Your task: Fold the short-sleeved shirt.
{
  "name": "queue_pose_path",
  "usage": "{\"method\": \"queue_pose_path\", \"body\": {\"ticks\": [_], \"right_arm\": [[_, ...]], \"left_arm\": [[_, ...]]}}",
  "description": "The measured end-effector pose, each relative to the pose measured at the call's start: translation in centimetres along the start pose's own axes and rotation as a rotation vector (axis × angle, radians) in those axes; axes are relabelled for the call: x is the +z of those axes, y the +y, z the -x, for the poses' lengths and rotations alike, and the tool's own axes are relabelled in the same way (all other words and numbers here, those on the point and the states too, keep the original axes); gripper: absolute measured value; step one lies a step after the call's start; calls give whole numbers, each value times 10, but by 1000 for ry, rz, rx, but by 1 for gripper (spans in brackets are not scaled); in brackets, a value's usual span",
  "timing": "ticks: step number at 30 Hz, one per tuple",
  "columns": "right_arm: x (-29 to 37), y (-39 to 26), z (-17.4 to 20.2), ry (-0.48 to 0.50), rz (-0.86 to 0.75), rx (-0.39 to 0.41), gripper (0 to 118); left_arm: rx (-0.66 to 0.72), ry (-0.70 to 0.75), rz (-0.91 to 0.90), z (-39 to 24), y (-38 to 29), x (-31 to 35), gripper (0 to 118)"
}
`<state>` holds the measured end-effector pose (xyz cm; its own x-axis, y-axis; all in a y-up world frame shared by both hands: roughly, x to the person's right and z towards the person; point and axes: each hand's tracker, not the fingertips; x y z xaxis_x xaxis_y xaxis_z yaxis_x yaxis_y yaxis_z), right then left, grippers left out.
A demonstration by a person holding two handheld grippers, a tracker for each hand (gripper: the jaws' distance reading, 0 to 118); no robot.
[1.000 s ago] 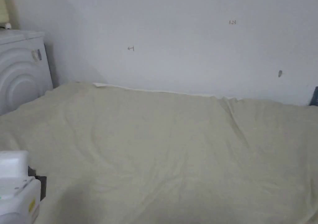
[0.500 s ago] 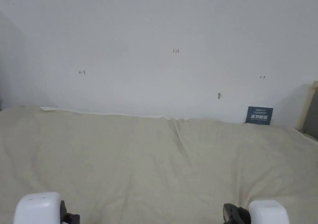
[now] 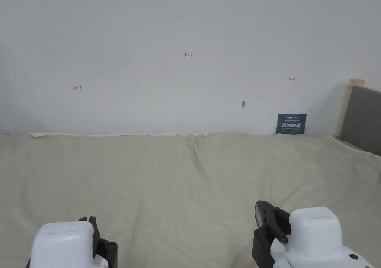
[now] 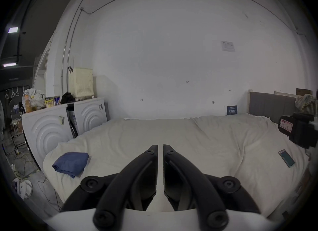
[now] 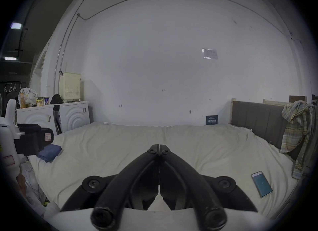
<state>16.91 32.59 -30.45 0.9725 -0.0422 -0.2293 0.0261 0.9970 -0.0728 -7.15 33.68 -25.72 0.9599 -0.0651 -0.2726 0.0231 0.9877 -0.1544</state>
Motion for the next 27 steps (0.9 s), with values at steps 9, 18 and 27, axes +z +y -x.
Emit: {"method": "queue_pose_path", "body": {"ticks": [9,18,27], "right_arm": [[14,11,-5,-64,-5,14,102],[15,23,-4,-86,87,55,102],[13,24,-17,-80,71,-50,102]], "left_arm": [[-7,-35,-23,3,14,6,95],[-18,-18,-19,7,21,8,118],[12,-26,26,10,19,4,118]]}}
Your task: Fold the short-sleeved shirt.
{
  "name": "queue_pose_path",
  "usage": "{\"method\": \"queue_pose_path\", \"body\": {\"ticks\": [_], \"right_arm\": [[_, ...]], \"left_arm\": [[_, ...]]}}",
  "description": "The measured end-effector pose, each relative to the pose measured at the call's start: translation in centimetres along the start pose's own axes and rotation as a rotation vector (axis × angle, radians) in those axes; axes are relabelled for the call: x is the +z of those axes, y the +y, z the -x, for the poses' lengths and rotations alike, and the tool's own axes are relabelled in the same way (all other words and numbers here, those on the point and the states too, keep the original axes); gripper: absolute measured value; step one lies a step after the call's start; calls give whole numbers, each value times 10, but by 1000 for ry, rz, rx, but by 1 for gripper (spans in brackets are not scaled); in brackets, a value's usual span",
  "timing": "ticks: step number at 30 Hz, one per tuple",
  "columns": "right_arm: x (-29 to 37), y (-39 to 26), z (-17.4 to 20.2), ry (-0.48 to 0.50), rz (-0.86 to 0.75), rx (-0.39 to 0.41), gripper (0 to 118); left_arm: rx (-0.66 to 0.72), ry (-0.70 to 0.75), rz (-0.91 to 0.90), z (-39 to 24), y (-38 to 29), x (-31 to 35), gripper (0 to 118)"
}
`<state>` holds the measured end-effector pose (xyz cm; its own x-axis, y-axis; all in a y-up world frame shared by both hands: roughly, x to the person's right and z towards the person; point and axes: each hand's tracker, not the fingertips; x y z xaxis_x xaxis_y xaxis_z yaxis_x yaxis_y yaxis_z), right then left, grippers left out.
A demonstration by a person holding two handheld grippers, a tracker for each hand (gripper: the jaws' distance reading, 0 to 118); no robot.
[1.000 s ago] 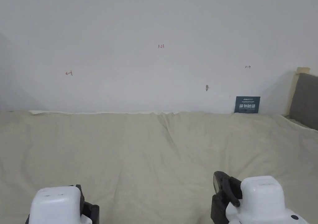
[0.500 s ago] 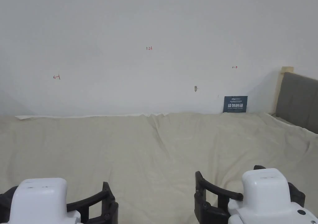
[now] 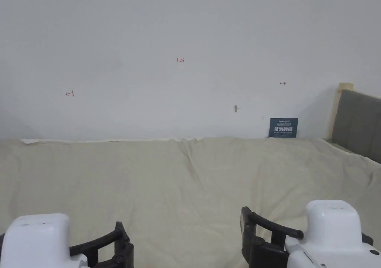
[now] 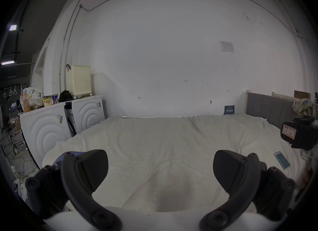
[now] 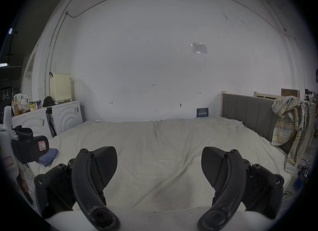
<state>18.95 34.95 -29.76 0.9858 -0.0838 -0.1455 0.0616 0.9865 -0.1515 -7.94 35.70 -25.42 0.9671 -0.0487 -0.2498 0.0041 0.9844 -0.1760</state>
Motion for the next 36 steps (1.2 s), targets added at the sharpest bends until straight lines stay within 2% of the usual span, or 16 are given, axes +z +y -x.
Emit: {"method": "queue_pose_path", "body": {"ticks": [5,9,14,20,26,28,30,32,36], "right_arm": [[-7,-5,2,-14,62,17,102],[-8,-9,0,6,138,-61,102],[-13,-9,-1,-14,161,-22,102],[-11,-7,-5,-12,150,-52,102],[-14,-9,-1,-37,173,-2,102],[-10,-14,-2,-2,92,-28,102],[-11,-13,0,-50,98,-13,102],[-13,-12,1,-41,123,11,102],[-21,-7,-3,-12,218,-74,102]], "left_arm": [[-36,-3,5,-6,-4,0,118],[-36,3,5,-10,-2,-4,118],[-10,-28,25,-8,-5,-7,118],[-12,-21,24,-7,-3,-10,118],[-1,-9,28,-5,-3,-12,118],[-2,9,33,-5,-2,-12,118],[3,7,35,-4,-2,-12,118],[-3,14,33,-3,-3,-12,118],[4,18,31,-2,-3,-12,118]]}}
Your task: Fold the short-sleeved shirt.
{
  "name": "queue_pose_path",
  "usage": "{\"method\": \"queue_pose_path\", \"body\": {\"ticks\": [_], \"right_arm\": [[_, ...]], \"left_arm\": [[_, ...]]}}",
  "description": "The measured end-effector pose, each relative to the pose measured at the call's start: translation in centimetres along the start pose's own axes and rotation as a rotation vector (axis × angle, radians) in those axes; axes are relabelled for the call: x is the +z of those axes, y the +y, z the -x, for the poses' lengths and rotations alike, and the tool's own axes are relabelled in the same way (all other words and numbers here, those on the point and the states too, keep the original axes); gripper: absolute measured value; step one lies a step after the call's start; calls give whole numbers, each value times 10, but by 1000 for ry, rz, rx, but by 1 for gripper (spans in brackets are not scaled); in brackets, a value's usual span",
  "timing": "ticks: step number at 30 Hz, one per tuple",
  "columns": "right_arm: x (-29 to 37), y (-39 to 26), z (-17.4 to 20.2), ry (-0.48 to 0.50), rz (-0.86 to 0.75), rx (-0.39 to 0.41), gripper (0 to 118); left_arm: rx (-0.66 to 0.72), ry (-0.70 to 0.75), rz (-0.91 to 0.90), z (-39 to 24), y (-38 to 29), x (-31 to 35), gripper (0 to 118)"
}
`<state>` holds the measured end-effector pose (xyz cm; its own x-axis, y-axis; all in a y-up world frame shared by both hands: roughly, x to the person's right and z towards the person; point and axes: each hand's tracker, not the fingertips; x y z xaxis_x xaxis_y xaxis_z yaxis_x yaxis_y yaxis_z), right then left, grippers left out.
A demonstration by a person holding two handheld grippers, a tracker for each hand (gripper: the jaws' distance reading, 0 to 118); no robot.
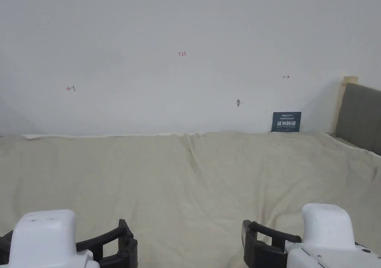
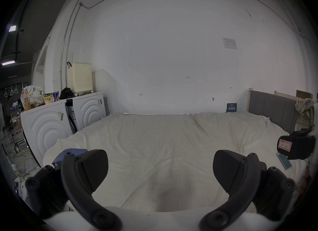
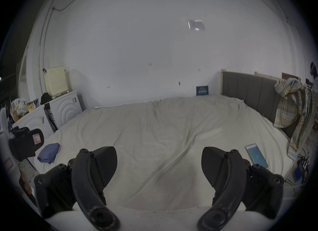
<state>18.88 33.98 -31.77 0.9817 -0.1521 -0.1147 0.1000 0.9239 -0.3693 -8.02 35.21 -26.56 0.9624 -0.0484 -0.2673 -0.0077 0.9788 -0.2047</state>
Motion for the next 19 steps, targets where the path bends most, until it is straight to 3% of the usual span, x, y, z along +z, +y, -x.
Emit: {"method": "queue_pose_path", "body": {"ticks": [6,8,12,19], "right_arm": [[-4,1,-4,-18,-14,33,102],[-2,-3,-4,-33,-92,33,102],[7,-14,1,-73,-230,119,102],[6,-13,2,-72,-226,120,102]], "left_arm": [[5,4,1,3,0,0,118],[10,6,0,4,0,0,118],[17,-7,-2,5,-1,0,118],[18,-13,-23,3,-3,1,118]]}}
